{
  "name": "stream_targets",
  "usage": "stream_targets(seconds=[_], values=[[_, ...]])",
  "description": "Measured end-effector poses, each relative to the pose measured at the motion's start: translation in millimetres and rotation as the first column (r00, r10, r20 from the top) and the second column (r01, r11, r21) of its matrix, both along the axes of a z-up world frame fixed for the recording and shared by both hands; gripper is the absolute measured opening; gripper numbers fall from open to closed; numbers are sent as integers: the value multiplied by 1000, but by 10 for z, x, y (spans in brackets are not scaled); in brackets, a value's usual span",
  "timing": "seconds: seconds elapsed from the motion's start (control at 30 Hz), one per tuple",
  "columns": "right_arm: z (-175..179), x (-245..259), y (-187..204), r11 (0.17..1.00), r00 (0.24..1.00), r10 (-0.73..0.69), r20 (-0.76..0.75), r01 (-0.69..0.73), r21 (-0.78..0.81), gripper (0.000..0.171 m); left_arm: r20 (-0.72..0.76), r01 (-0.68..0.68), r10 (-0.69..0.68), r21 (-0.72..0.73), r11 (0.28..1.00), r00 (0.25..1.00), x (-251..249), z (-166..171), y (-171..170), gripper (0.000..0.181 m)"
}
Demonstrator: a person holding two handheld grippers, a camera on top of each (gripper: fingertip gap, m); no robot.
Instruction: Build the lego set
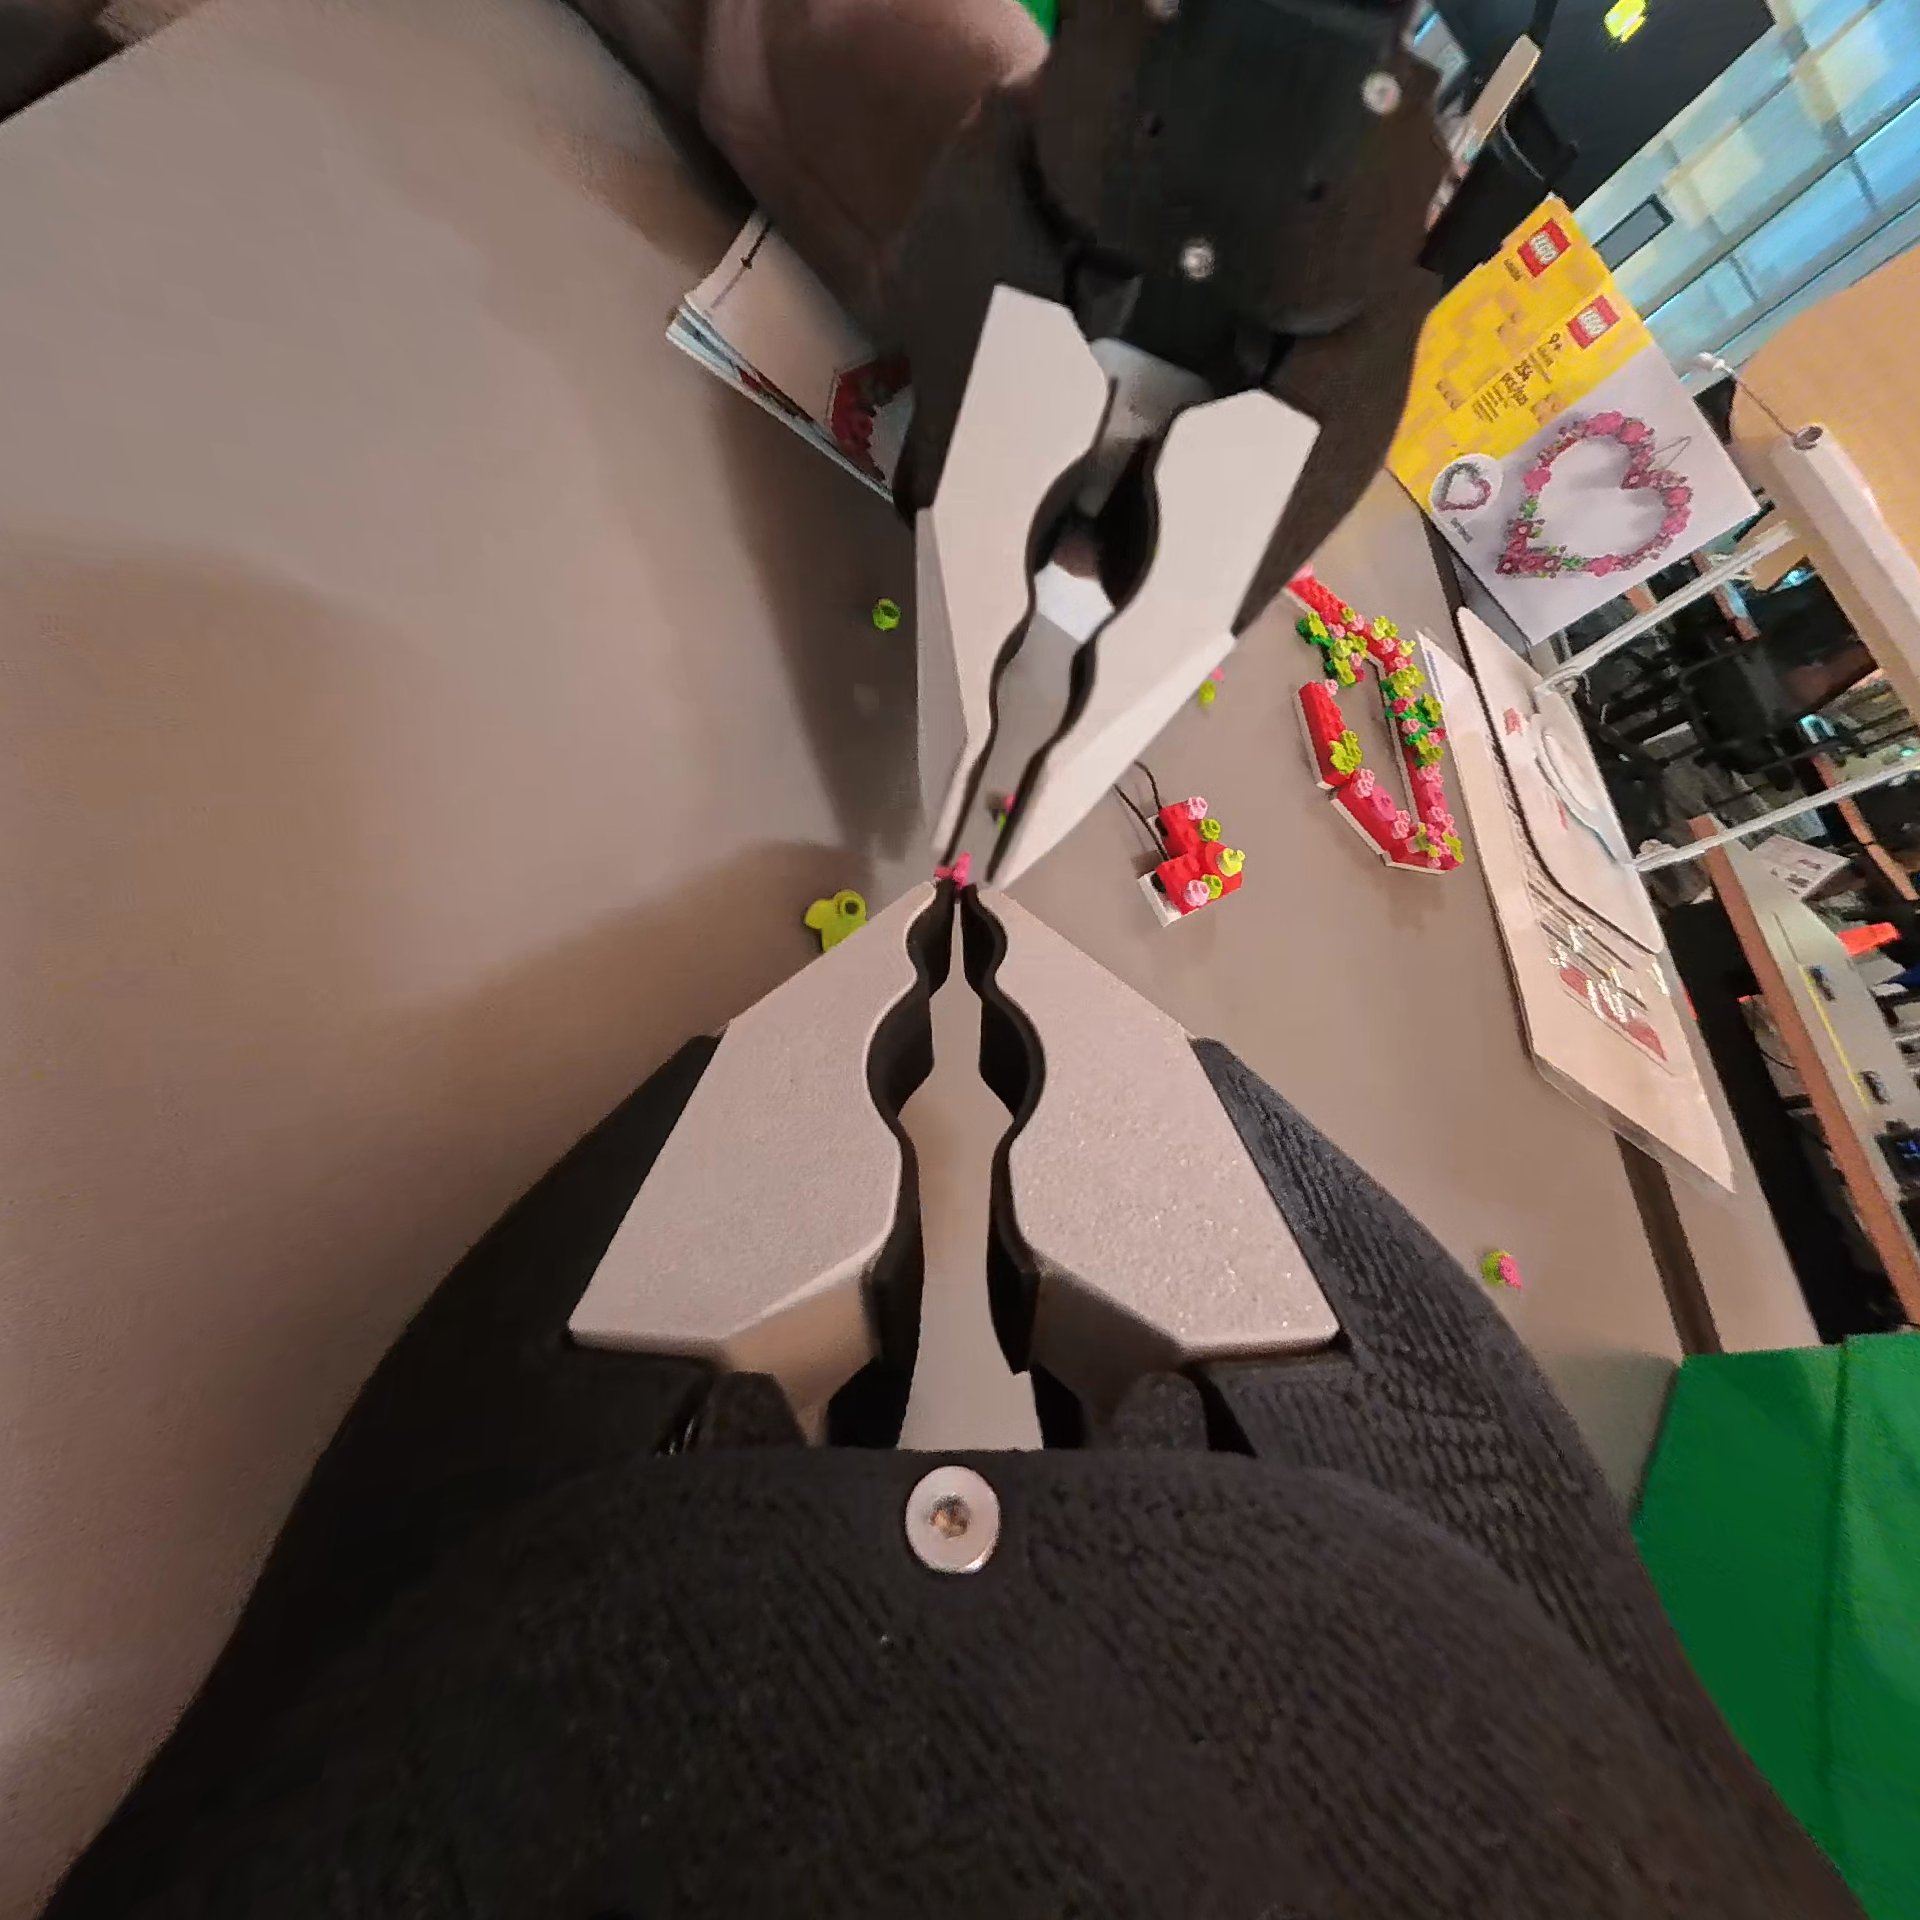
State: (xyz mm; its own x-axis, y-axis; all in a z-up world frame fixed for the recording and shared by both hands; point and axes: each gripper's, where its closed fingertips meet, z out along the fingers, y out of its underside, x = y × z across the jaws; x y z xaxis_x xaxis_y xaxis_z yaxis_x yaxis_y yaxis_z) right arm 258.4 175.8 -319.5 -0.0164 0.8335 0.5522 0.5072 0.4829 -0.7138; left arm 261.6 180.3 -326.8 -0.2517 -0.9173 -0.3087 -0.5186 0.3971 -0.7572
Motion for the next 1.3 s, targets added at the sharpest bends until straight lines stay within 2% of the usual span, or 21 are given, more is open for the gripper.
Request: stream_targets(seconds=[0.1,0.2,0.33,0.57,1.3], values=[[-55,0,-28,998,998,20,52,-24,65,0,-88,-39,22,-193,980,996,-76,-122,-75,21],[-121,-14,-59,995,996,34,87,-41,90,0,-109,-72,44,-273,959,993,-62,-210,-101,25],[-167,-12,-63,992,994,35,106,-48,120,0,-132,-94,59,-281,955,989,-15,-249,-80,20],[-217,-2,-54,990,994,29,109,-44,135,0,-113,-54,23,-271,961,993,-26,-249,-118,10],[-152,18,-33,982,998,11,63,-22,185,0,-118,-50,16,-286,957,993,9,-257,-143,5]])
